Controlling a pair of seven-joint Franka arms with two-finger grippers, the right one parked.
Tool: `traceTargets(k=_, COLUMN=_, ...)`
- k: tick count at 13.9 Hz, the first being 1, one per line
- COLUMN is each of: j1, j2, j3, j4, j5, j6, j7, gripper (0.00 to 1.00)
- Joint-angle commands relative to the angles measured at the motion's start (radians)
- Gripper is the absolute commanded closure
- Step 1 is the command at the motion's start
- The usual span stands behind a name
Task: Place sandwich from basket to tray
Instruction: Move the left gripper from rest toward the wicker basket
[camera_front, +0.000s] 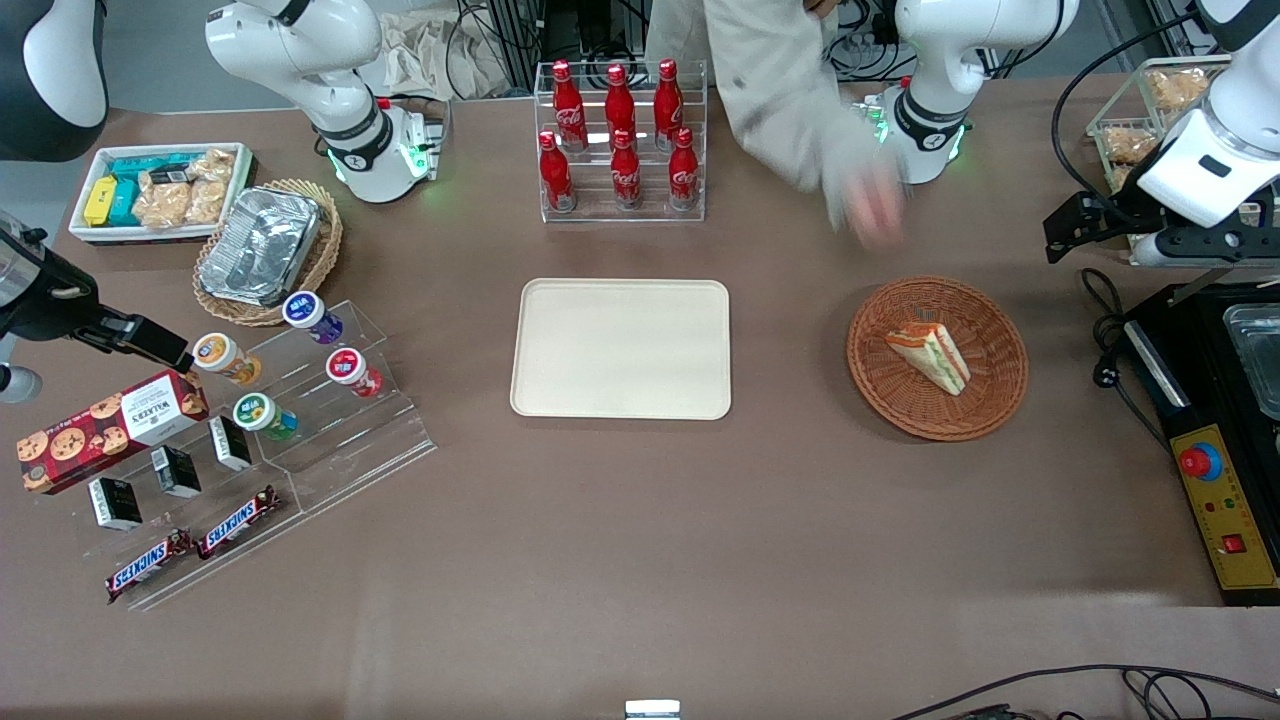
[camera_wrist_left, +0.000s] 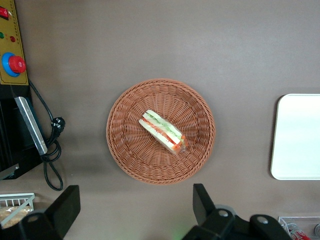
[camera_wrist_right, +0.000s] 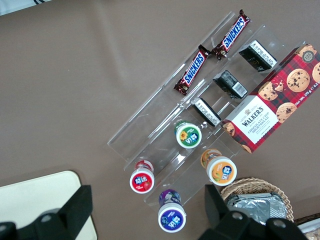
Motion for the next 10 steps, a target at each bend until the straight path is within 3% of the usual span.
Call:
traceTargets(k=1, j1=0.007, j2=0.01, j3=-0.009, j4=0.026, j5=-0.003, j6=-0.022, j7=-0.03, gripper=0.0)
traceTargets(k=6, j1=0.003, j2=0.002, j3=-0.01, j4=0.003, j5=0.014, j6=-0.045, j7=-0.098, gripper=0.0)
traceTargets(k=10, j1=0.003, j2=-0.033, j3=-0.01, j4=-0.084, j5=0.014, j6=-0.05, j7=-0.253, gripper=0.0)
